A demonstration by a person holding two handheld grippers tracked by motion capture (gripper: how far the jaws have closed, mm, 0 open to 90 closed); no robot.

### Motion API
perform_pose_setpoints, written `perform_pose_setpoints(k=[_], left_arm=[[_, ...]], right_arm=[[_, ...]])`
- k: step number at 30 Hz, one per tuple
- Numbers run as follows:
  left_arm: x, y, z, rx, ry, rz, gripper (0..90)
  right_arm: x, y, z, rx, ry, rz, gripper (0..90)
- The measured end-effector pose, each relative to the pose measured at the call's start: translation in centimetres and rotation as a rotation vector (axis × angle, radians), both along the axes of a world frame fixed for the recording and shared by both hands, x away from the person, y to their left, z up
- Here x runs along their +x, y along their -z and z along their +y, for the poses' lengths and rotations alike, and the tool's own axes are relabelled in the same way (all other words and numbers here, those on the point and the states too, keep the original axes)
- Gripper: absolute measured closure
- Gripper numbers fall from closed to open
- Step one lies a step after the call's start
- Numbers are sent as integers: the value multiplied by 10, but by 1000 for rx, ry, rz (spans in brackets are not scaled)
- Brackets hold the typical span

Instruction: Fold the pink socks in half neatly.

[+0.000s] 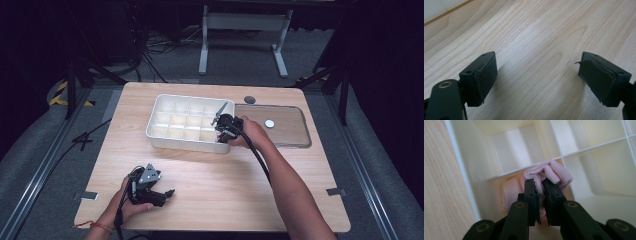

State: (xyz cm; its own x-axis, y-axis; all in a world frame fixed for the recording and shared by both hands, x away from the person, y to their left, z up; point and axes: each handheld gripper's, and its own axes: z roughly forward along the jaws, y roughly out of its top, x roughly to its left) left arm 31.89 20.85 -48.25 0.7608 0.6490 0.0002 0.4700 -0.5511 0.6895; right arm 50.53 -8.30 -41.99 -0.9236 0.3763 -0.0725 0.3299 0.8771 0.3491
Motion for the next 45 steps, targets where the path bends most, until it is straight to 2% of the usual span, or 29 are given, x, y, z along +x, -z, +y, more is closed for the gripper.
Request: perform_pose_setpoints(k=[5,11,17,24,33,39,45], left_arm=[[0,0,0,-1,-1,1,157],[0,0,0,-5,-3,4,157],[0,0,0,-5,-2,5,157],[0,0,0,-8,-3,6,157],[0,0,0,-5,-1,3,157],[0,0,0,-1,0,2,157],[0,0,0,-6,-2,5,157]], right_arm=[[0,2,-8,64,15,1,808],[-5,3,-10,80,12,-38,800],[-8,2,-12,104,21,-57,773],[-15,-9,-24,178,63,-81,719],[-27,-21,-39,251,74,-115,699],[-35,-34,-48,280,68,-145,685],[-43,-42,-57,285,64,-174,669]])
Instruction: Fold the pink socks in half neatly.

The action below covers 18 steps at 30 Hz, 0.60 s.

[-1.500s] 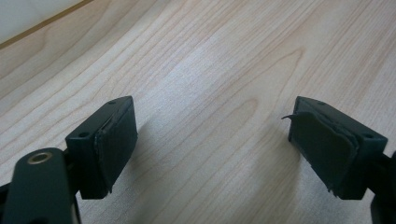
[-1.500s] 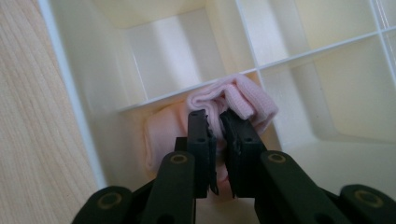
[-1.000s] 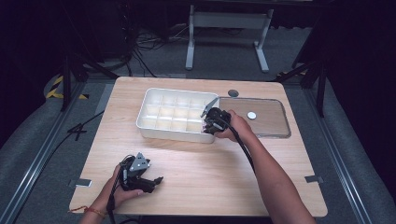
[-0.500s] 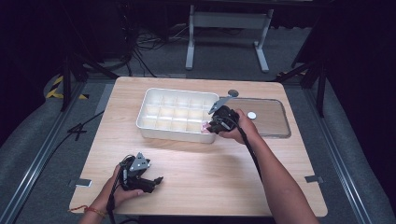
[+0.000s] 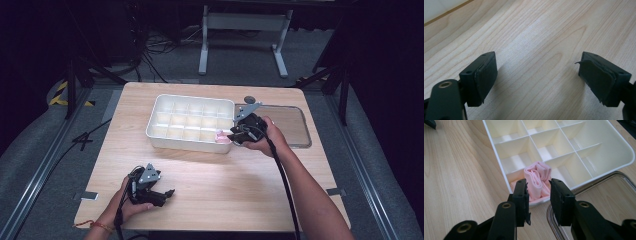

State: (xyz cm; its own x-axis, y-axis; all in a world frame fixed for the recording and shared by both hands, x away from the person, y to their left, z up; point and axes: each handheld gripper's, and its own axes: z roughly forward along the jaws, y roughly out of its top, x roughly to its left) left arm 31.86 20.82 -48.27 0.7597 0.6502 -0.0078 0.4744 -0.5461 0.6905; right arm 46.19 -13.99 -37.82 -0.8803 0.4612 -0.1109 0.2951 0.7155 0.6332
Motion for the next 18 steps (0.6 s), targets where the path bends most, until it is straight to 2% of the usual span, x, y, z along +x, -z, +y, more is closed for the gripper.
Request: perform_pose_setpoints(k=[9,18], left_arm=[[0,0,0,0,1,0,158],[1,0,0,7,7,-3,156]], right_arm=[[-14,-2,-11,-26,2,-24,628],[-34,-7,-30,-63,13,-53,520]])
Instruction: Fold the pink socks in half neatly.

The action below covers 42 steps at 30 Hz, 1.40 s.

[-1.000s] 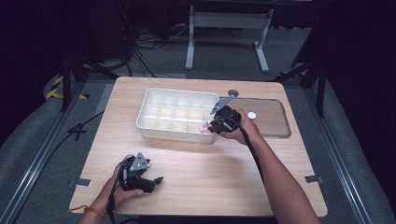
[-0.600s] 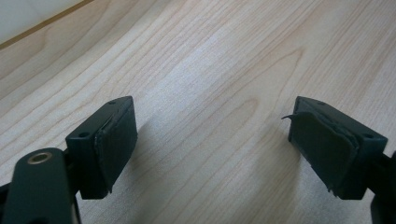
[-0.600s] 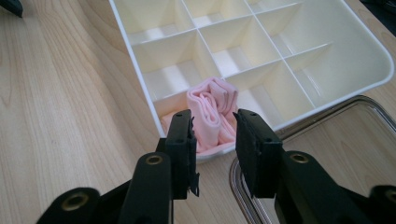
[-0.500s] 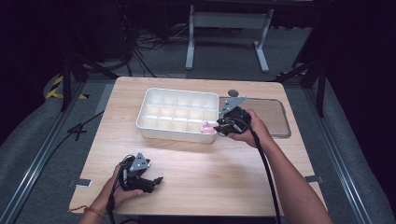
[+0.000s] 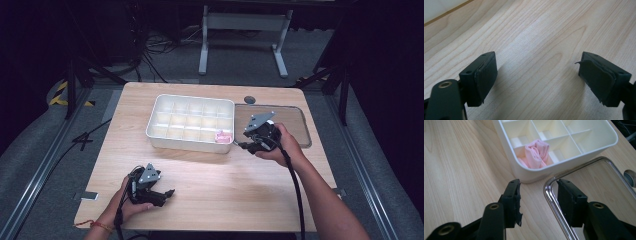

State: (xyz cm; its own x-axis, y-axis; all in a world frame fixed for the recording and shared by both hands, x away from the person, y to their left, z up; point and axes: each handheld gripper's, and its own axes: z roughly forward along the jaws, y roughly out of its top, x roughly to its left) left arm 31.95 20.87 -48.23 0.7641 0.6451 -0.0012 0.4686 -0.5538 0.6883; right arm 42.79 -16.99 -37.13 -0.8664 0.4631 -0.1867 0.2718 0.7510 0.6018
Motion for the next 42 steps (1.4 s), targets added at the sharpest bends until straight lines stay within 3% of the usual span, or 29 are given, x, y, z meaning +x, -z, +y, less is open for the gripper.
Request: perform_pose_setpoints(k=[11,18,23,31,42], left_arm=[[0,0,0,-1,-2,-1,156],[0,0,0,0,0,0,157],[0,0,0,-1,-2,-1,157],[0,0,0,-2,-2,0,156],[0,0,0,-1,-7,1,155]], right_arm=[[-15,3,-27,-24,47,-27,431],[-25,14,-46,-27,89,-29,376],[-34,20,-54,-56,102,-66,356],[-46,26,-68,-26,108,-73,334],[-66,41,-85,-27,114,-91,311]])
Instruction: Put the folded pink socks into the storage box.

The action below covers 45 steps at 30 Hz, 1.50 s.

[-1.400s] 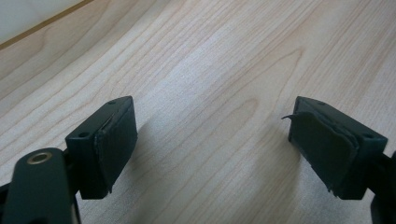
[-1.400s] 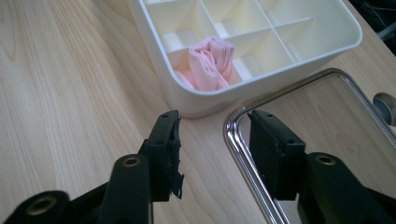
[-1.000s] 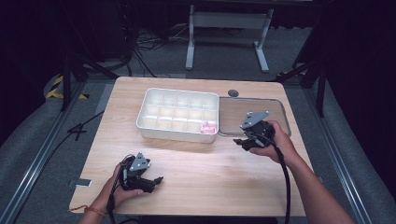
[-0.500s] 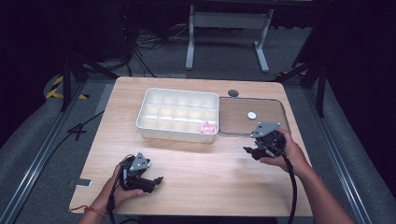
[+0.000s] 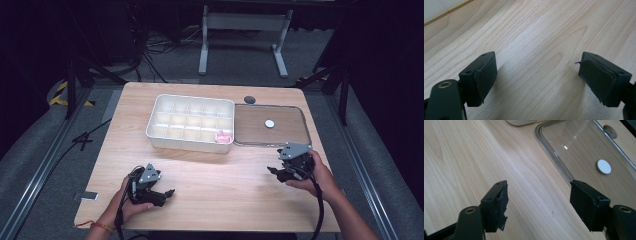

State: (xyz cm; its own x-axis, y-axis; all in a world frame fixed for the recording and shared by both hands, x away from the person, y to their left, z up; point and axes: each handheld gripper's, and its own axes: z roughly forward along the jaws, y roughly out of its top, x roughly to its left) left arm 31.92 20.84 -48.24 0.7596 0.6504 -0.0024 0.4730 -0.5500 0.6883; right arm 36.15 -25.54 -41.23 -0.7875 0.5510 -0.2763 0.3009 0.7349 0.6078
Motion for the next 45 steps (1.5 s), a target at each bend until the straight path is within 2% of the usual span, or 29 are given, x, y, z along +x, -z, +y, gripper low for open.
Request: perform_pose_setpoints(k=[2,12,19,21,23,28,29,30,31,35,45], left_arm=[[0,1,-1,-12,-7,10,154],[0,1,-1,-11,-9,9,153],[0,1,-1,-11,-8,9,153],[0,1,-1,-9,-7,8,153],[0,1,-1,-10,-9,8,153],[0,1,-1,-10,-8,7,153],[0,1,-1,-10,-8,8,153],[0,1,-1,-10,-8,8,153],[0,1,-1,-10,-8,8,152],[0,1,-1,-9,-8,8,153],[1,1,-1,-7,-5,2,152]], right_arm=[[-3,2,-4,6,9,2,311],[-17,19,-22,2,37,16,305],[-30,43,-38,56,72,60,298],[-34,48,-43,90,87,82,292],[-38,52,-47,127,105,86,289],[-46,59,-54,150,142,81,277],[-50,64,-59,182,150,78,266],[-50,64,-59,182,150,78,266],[-52,69,-64,233,171,78,249],[-50,74,-70,298,198,109,209],[-49,74,-71,301,200,113,203]])
